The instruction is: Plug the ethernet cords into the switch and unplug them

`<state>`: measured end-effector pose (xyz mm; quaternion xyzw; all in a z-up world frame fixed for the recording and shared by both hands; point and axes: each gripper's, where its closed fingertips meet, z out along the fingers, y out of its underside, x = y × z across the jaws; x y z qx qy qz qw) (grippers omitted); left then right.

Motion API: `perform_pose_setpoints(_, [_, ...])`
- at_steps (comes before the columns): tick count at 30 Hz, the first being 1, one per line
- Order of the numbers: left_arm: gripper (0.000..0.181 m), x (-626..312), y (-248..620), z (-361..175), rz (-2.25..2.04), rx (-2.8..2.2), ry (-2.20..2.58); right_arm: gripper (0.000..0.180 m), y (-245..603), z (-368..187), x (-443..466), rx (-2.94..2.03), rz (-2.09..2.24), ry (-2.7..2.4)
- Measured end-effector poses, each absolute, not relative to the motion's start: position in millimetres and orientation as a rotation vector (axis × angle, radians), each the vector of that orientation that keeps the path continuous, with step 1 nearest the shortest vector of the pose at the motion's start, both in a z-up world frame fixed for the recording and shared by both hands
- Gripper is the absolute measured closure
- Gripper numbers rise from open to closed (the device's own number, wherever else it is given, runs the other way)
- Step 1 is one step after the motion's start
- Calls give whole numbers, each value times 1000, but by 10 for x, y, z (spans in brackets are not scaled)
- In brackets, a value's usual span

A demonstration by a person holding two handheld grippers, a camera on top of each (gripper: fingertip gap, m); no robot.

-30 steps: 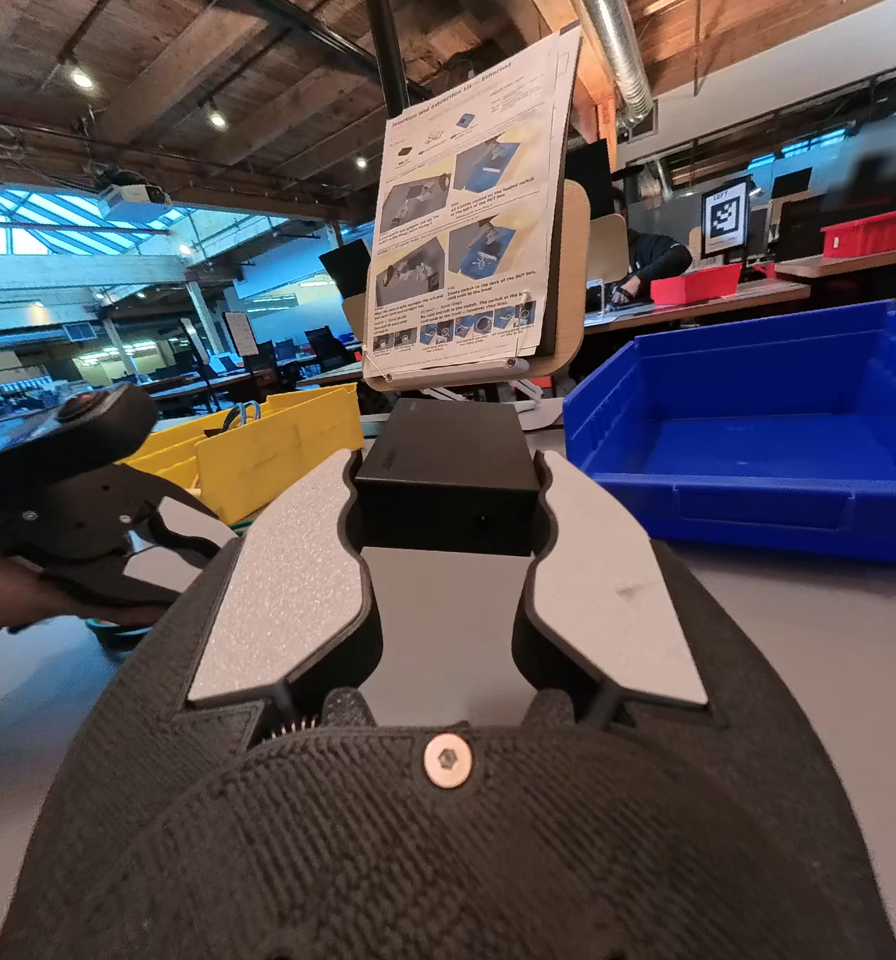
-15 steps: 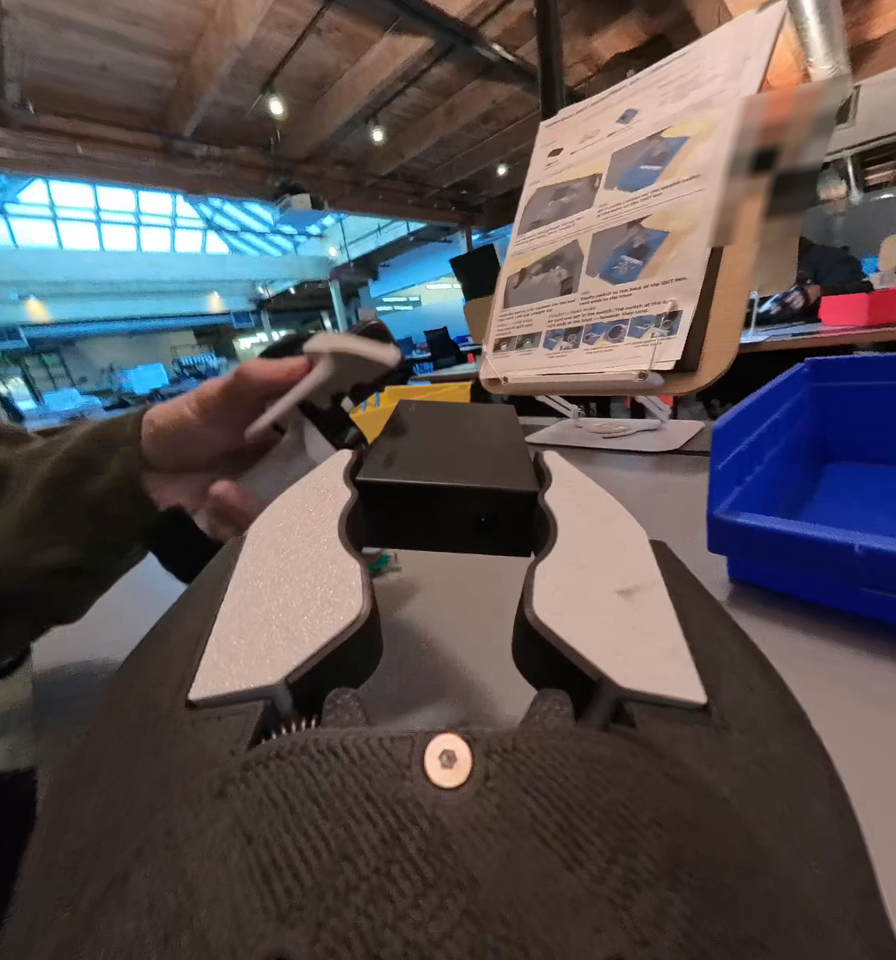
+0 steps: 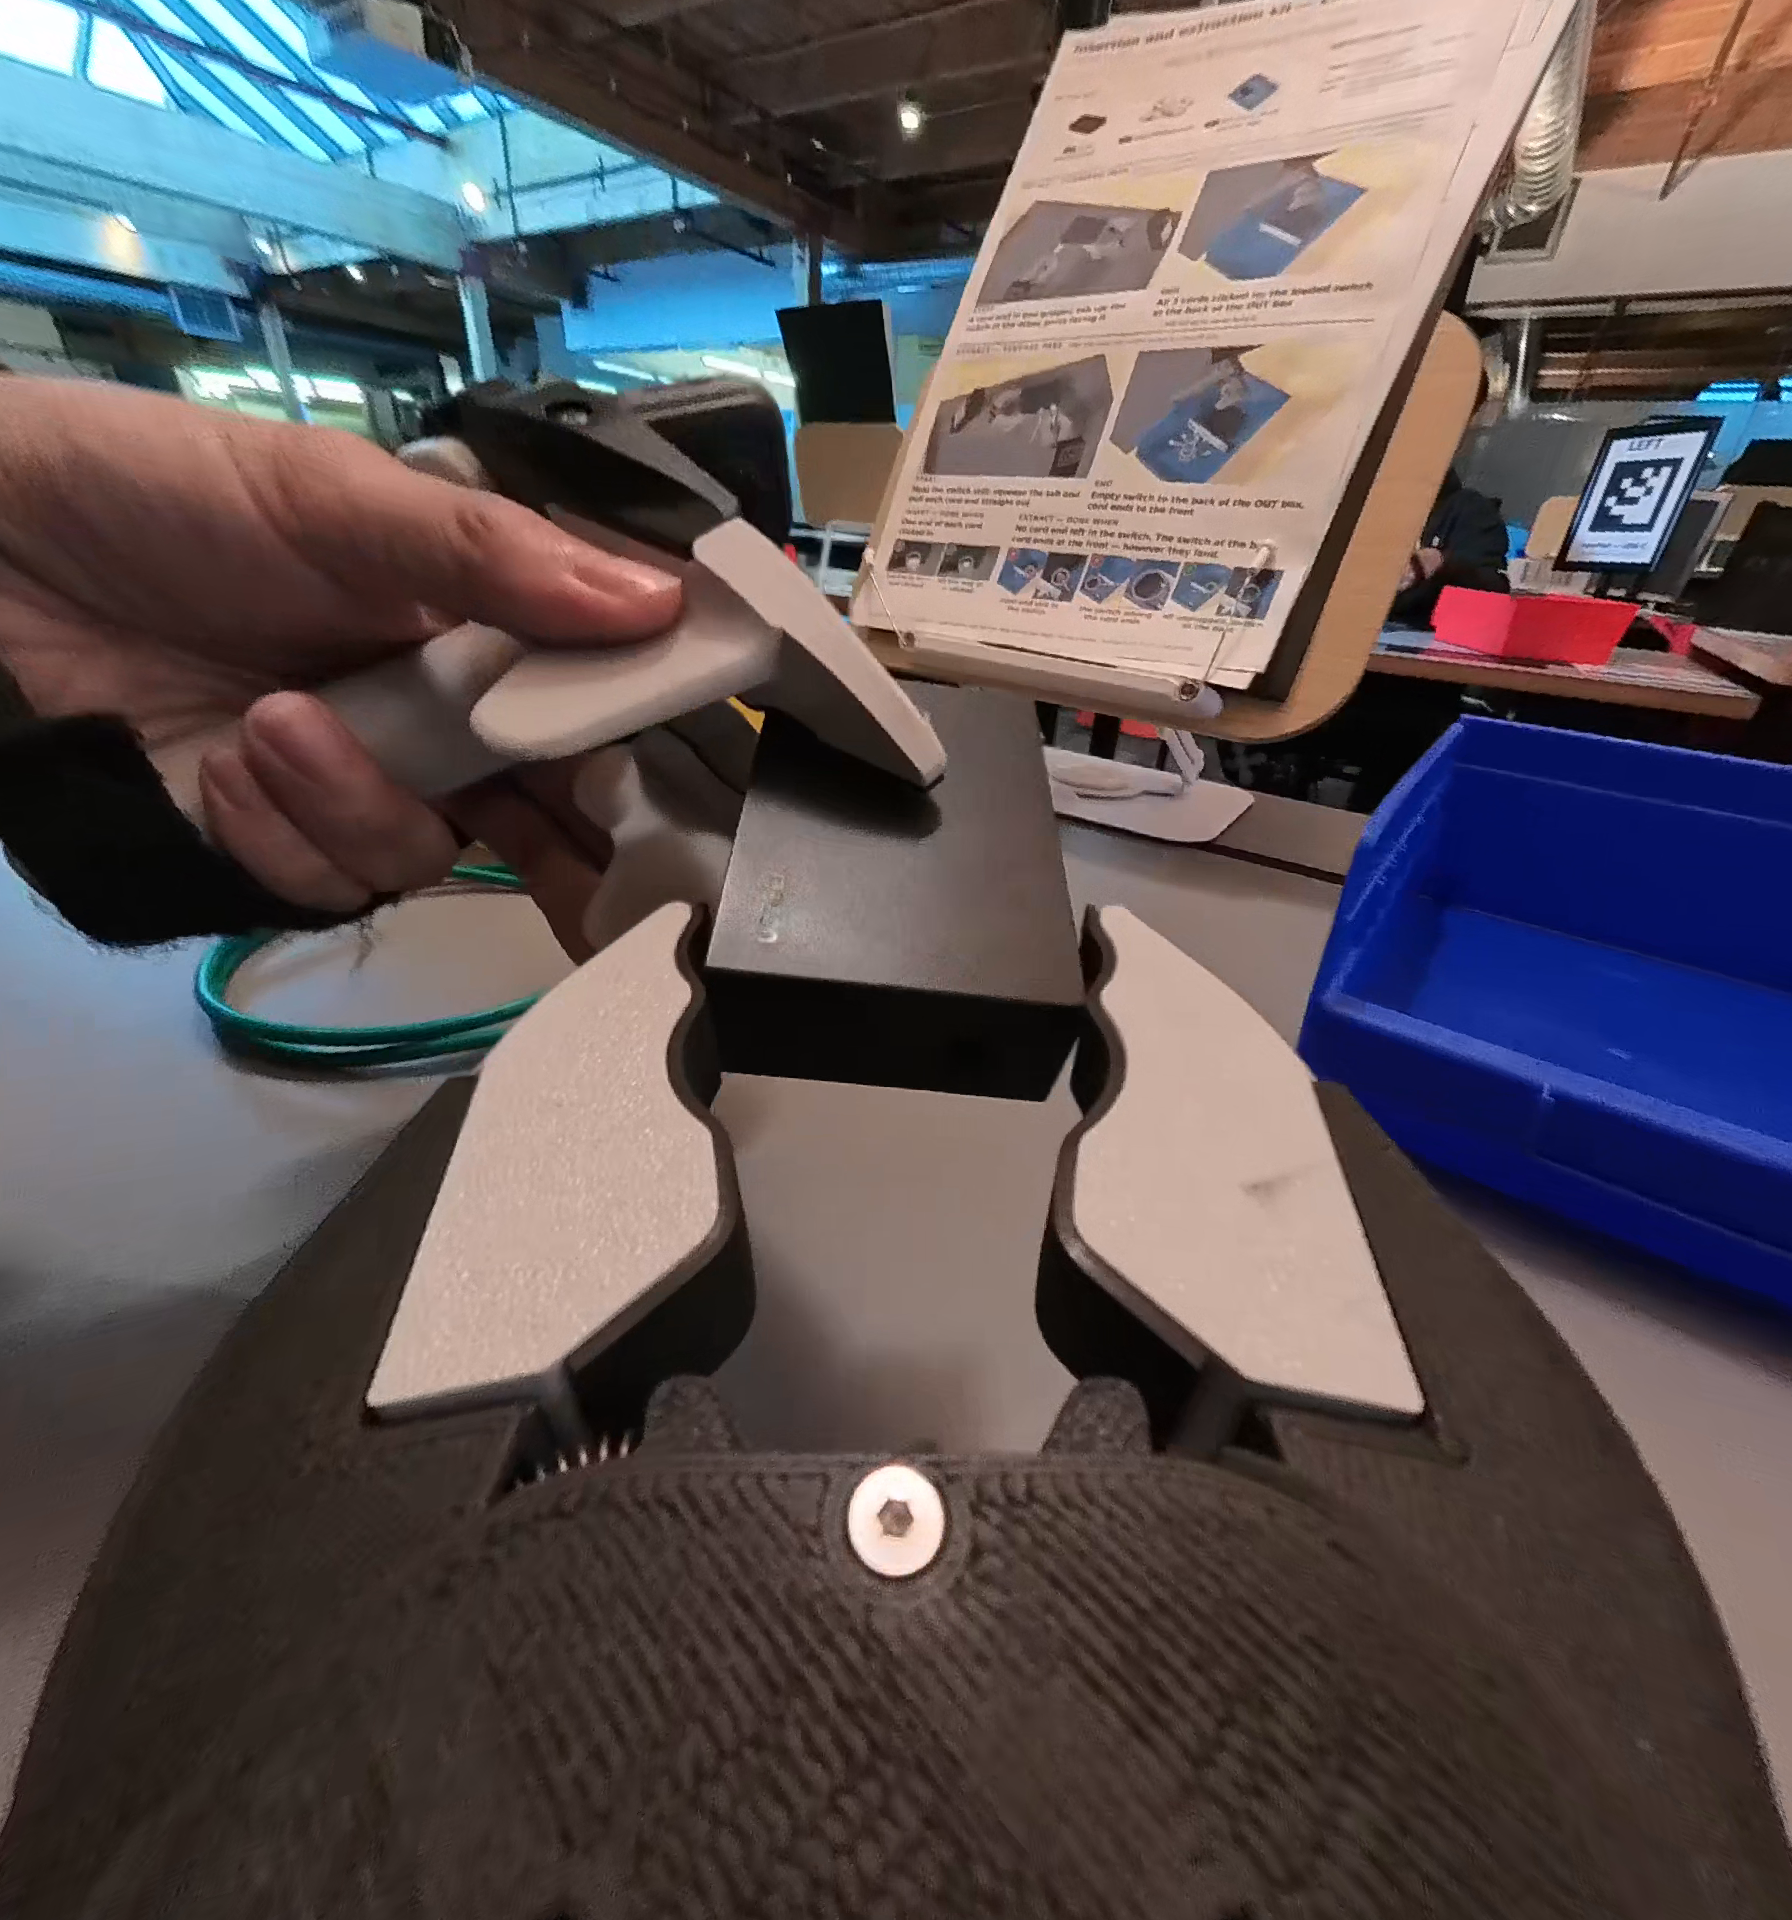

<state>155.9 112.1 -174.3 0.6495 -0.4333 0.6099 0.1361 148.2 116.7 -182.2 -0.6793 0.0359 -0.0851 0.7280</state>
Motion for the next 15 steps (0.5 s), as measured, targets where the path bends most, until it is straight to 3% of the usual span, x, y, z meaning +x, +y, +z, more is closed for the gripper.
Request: perform_pose_setpoints(15, [150,1555,1121,-1770,1744,1819,-1321,114,1182,-1861,1480,-1528,-168,97])
